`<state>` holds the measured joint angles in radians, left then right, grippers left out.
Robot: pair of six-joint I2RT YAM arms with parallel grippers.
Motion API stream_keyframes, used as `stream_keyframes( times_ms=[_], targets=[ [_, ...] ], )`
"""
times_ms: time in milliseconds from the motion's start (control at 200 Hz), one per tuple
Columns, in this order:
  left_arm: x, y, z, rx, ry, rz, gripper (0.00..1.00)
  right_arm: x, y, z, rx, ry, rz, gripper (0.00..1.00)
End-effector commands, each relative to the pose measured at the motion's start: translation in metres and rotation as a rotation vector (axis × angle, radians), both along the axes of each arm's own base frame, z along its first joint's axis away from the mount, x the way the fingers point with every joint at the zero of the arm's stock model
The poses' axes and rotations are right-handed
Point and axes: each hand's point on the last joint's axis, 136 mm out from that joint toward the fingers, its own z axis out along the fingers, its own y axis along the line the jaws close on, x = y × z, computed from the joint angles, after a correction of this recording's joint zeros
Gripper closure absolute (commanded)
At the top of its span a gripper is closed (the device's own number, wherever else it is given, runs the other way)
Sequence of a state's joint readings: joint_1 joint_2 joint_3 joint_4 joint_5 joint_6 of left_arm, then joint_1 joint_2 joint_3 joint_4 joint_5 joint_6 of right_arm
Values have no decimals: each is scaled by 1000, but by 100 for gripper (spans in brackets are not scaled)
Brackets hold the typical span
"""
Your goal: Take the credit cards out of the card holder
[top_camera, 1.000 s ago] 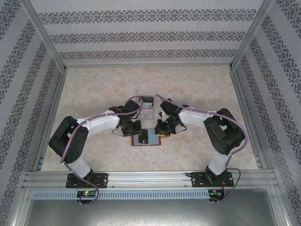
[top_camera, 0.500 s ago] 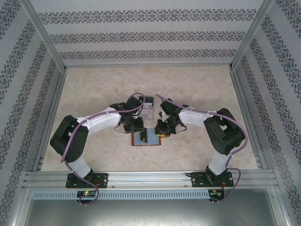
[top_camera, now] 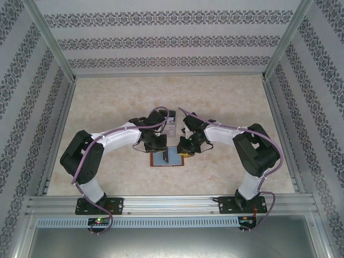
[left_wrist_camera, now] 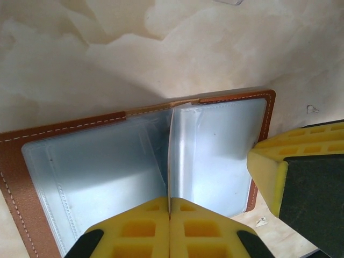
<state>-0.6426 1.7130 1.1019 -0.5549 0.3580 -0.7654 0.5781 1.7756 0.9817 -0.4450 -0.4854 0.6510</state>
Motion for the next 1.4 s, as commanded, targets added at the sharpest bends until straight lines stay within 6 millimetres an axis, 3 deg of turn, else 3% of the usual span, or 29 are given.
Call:
stream_keyframes(
  times_ms=[0, 245, 400, 665, 1074, 1229, 1394],
  targets=[
    [-1, 1, 6, 27, -15, -25, 95, -13, -21, -13, -102, 46, -5, 82],
    [2, -9, 26, -16, -76, -162, 98, -8, -20, 0, -91, 19, -9, 82],
    [3, -20, 35, -55, -129, -326, 100, -4, -18, 10, -76, 2, -9, 82],
    [8, -18, 52, -8, -291, -630, 100, 7, -20, 33, -51, -46, -21, 82],
    [-8, -18, 62, -18, -354, -1209, 100, 27, -65, 59, -51, -109, -123, 82],
    [11, -3, 67, 132, -400, -1380, 100, 32, -80, 67, -49, -129, -157, 82],
    [44, 12, 75, 286, -463, -1482, 100, 34, -92, 72, -50, -141, -179, 82]
  ],
)
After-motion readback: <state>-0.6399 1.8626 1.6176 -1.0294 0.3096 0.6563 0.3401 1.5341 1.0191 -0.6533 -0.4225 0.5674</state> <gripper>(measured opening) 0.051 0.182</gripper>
